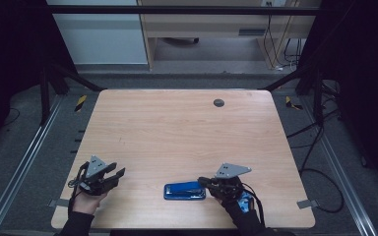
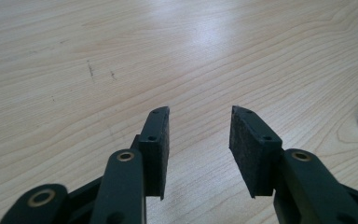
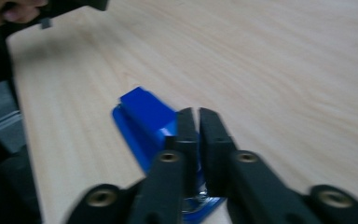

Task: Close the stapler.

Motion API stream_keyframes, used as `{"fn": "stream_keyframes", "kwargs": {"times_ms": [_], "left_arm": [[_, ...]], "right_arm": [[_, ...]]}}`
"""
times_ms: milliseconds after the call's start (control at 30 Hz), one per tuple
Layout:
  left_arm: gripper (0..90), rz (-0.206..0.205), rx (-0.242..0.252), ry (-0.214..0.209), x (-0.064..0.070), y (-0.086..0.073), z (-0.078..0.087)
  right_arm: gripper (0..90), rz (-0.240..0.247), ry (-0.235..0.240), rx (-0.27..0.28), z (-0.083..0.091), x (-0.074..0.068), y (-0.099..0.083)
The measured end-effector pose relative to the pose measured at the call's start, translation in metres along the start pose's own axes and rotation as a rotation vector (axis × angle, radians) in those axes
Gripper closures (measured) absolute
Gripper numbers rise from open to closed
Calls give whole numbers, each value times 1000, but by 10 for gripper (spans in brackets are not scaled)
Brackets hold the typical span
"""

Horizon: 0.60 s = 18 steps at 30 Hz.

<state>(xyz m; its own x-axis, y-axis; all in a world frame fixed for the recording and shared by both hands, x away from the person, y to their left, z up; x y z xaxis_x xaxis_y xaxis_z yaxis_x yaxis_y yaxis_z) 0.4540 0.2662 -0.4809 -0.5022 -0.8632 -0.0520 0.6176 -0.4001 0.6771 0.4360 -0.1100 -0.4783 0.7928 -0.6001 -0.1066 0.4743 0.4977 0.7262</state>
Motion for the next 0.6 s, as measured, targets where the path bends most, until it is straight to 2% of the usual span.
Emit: {"fn": "stream_keyframes", "kwargs": {"times_ms": [100,200,233,267,367,533,600], "left_arm": [[531,-1,5,6,0,0,0],[490,-1,3,12,-1,-1,-2],[480,-2,1,15,-1,-1,-3],[463,-3,-1,20,-1,-1,-3],[420,3,-7,21,-4,-2,-5],[350,30,-29,6,-9,-4,-11],[334,47,-35,-5,-11,-4,-14]], "right_arm": [[734,-37,-43,14,6,12,-1],[548,-68,-130,40,15,29,-4],[474,-76,-167,39,17,36,-6],[437,-84,-205,29,18,42,-9],[365,-125,-273,-11,22,62,-18],[293,-183,-344,-45,29,89,-29],[277,-189,-370,-62,31,97,-34]]}}
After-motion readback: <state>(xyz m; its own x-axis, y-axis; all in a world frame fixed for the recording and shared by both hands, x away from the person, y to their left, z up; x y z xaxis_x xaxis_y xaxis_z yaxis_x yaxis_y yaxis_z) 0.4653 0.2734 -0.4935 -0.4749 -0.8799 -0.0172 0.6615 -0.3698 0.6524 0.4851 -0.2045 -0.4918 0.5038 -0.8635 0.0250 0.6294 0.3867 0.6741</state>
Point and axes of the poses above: each handheld gripper's, and its own axes: z roughly backward along the jaws, y roughly out of its top, x roughly to its right, the point moved 3 cm from there along -z, roughly forward along the jaws, and after that the axes turned 12 degrees about -x, right-handed, at the moved point
